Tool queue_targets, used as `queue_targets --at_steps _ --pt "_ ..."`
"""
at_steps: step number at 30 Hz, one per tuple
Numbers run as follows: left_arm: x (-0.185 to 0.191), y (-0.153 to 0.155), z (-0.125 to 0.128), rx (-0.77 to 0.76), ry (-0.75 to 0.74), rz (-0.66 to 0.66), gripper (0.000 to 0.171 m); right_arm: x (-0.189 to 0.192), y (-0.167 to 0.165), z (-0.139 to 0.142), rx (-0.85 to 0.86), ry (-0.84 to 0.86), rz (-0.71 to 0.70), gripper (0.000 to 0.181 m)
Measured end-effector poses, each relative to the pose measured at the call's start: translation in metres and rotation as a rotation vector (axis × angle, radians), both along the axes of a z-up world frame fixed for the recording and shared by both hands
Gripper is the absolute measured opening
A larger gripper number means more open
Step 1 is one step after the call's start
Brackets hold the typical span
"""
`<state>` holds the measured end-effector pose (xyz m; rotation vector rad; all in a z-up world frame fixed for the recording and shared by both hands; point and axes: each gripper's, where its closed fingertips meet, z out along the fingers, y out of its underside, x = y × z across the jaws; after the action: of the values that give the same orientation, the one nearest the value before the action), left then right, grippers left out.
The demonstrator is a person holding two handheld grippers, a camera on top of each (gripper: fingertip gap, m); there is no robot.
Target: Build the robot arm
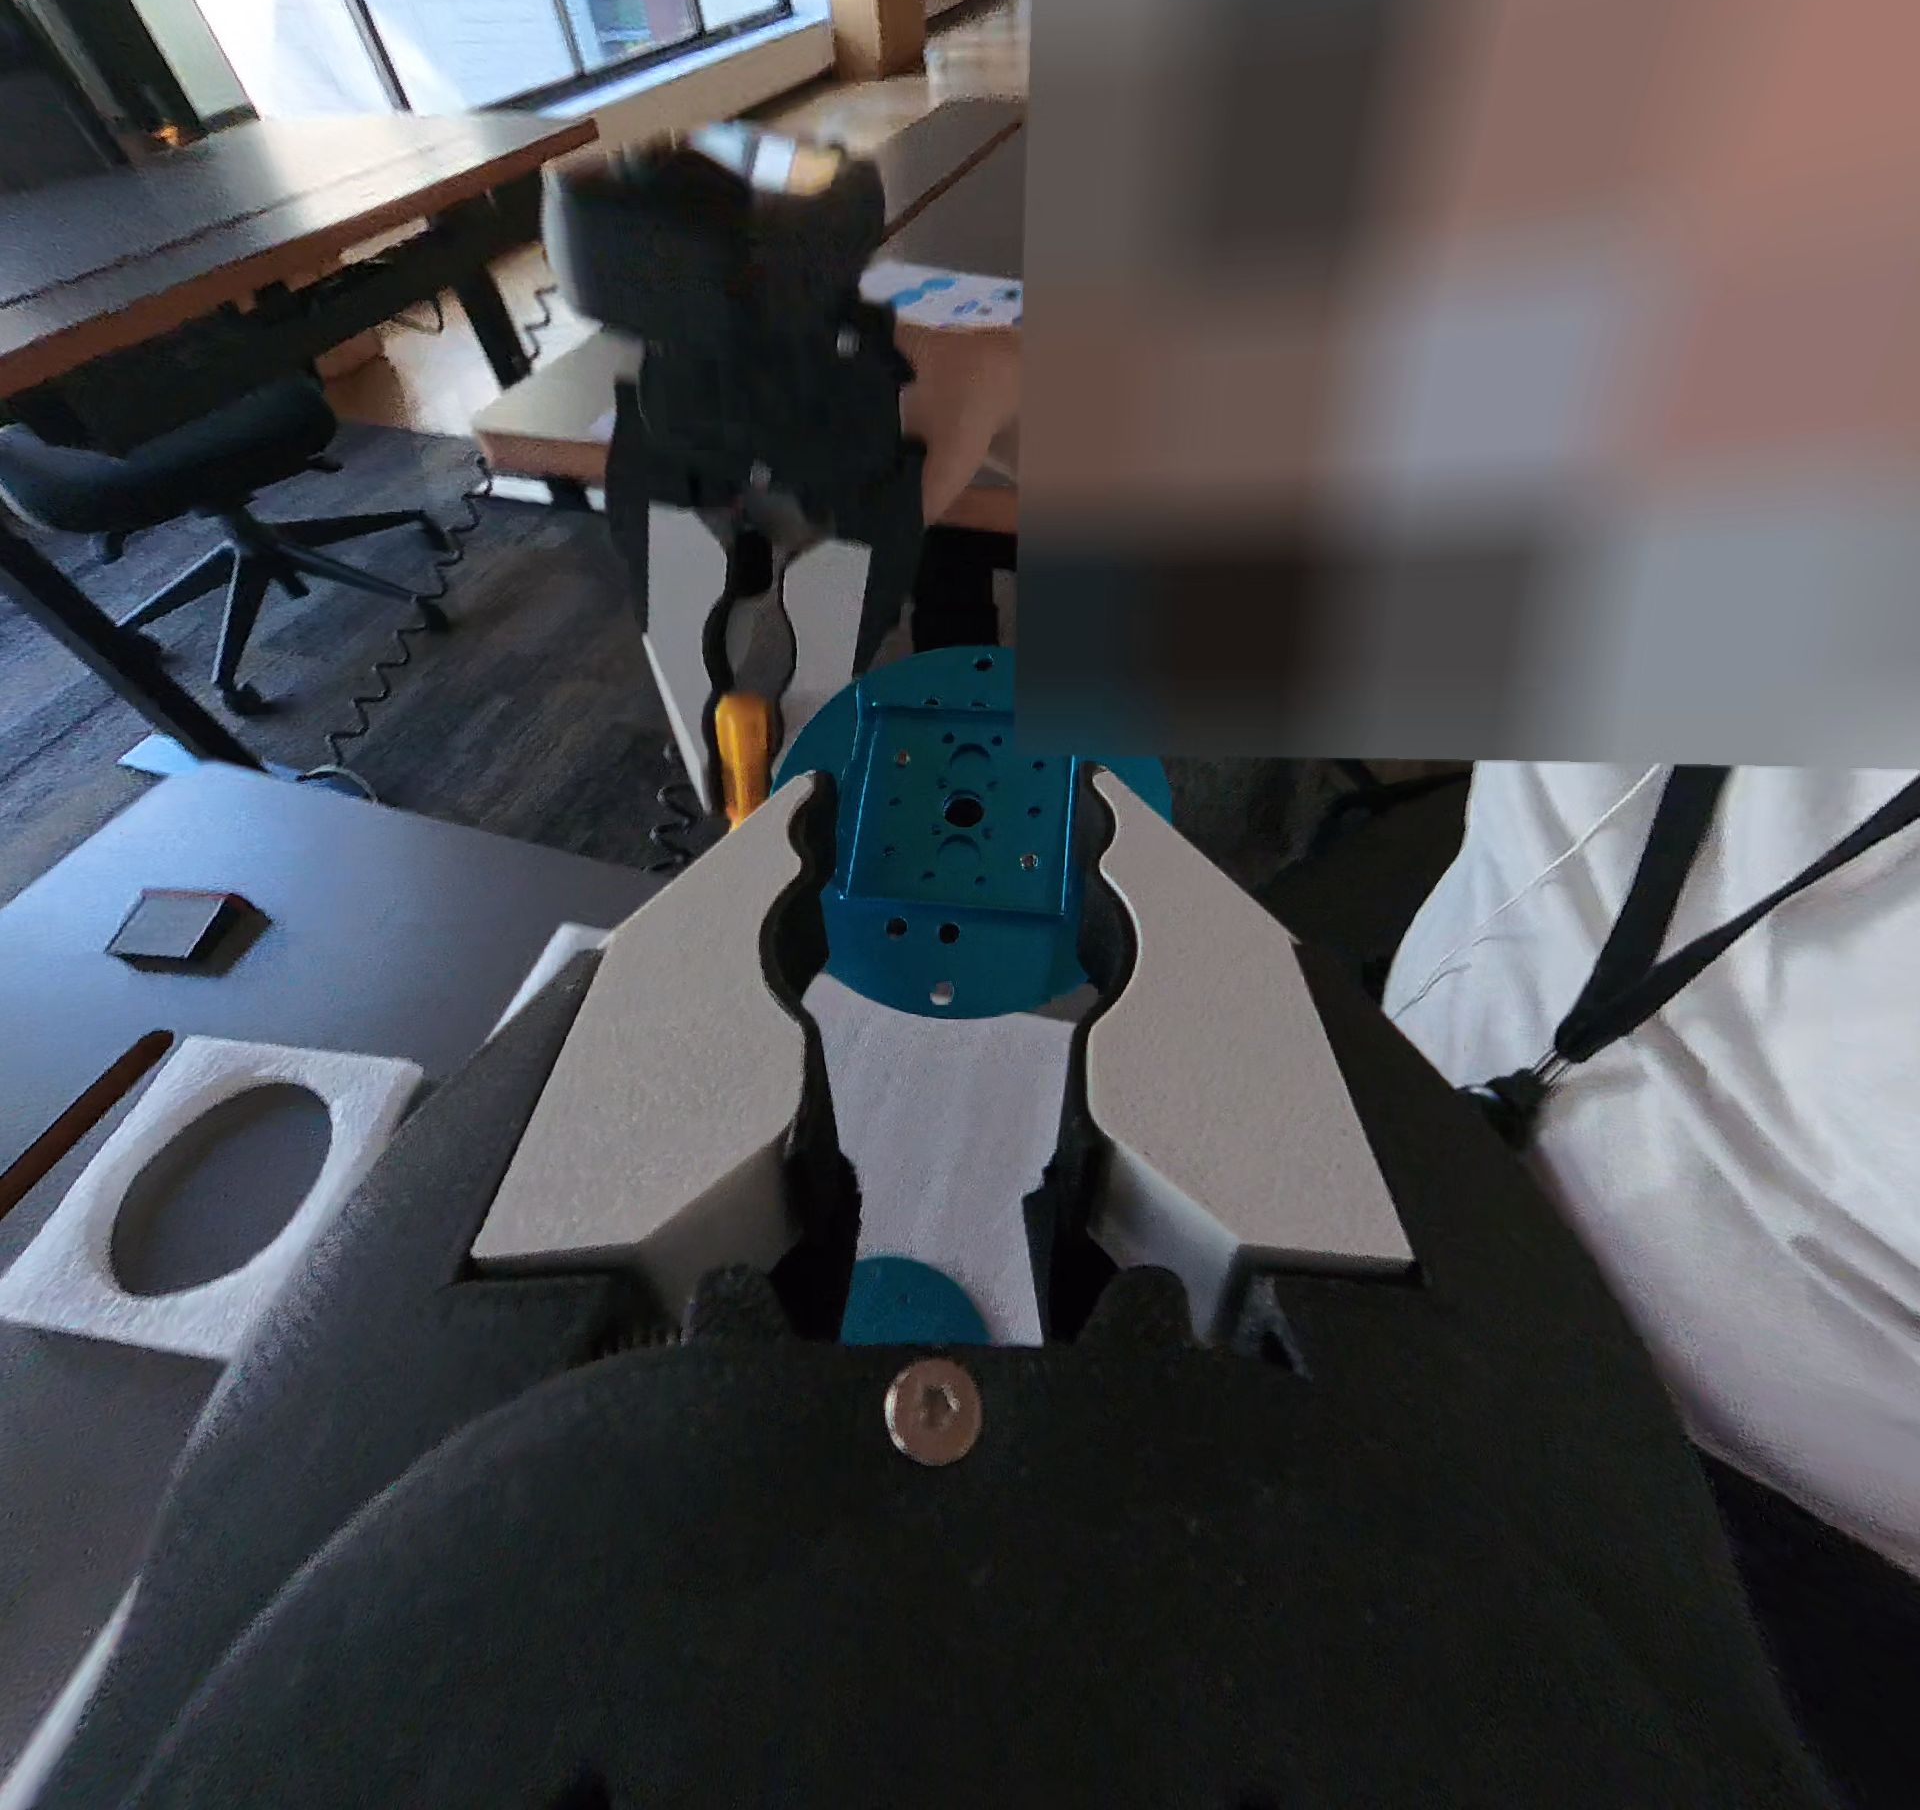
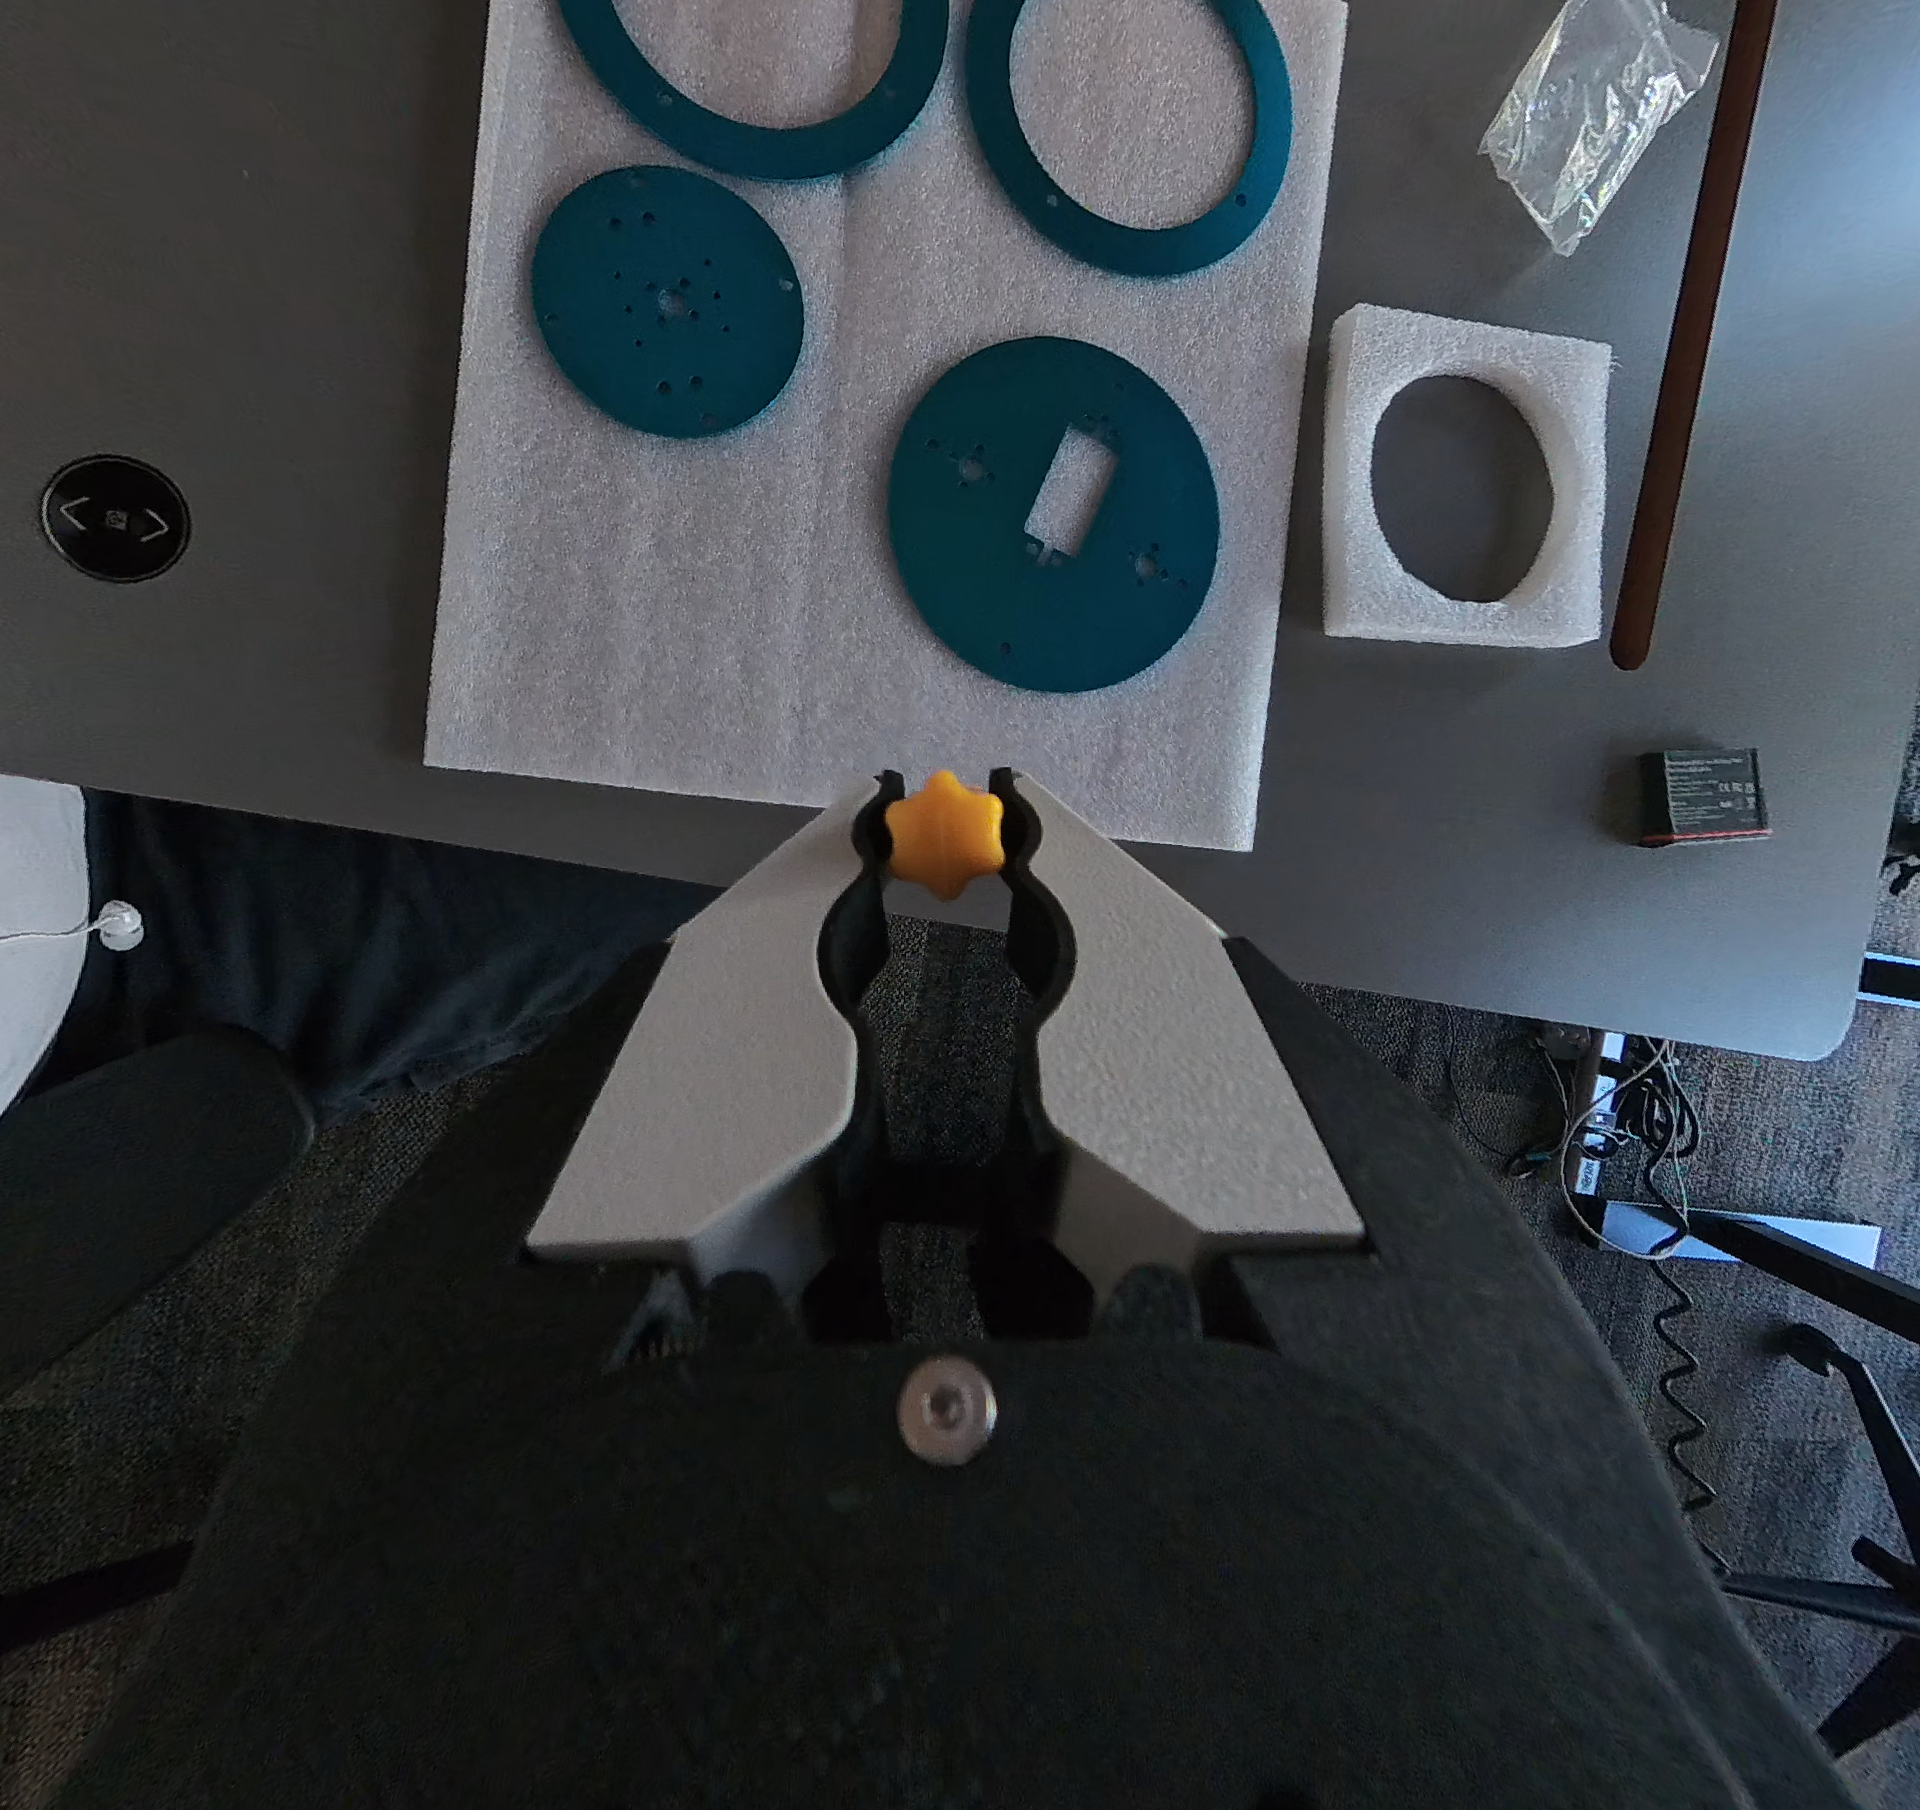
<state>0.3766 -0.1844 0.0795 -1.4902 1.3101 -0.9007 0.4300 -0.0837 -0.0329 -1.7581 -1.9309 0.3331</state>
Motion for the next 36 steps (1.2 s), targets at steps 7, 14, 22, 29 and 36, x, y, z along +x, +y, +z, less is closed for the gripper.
queue_targets --at_steps 7,14,22,29,36 --pt "0.013 0.02 -0.135 0.021 0.221 0.164 0.044 0.005 0.007 0.012 0.015 0.028 -0.022 0.017" --pt "0.021 0.029 -0.198 -0.052 0.256 0.179 0.045 0.011 0.017 0.01 0.015 0.021 -0.054 0.017" --pt "0.017 0.034 -0.213 -0.041 0.297 0.18 0.045 0.014 0.024 -0.002 -0.007 -0.003 -0.069 0.017" --pt "0.015 0.031 -0.225 -0.042 0.373 0.15 0.049 0.013 0.022 -0.009 -0.016 -0.022 -0.06 0.017" --pt "0.002 0.026 -0.21 -0.058 0.321 0.207 0.067 0.014 0.019 0.002 0.002 0.004 -0.057 0.017"
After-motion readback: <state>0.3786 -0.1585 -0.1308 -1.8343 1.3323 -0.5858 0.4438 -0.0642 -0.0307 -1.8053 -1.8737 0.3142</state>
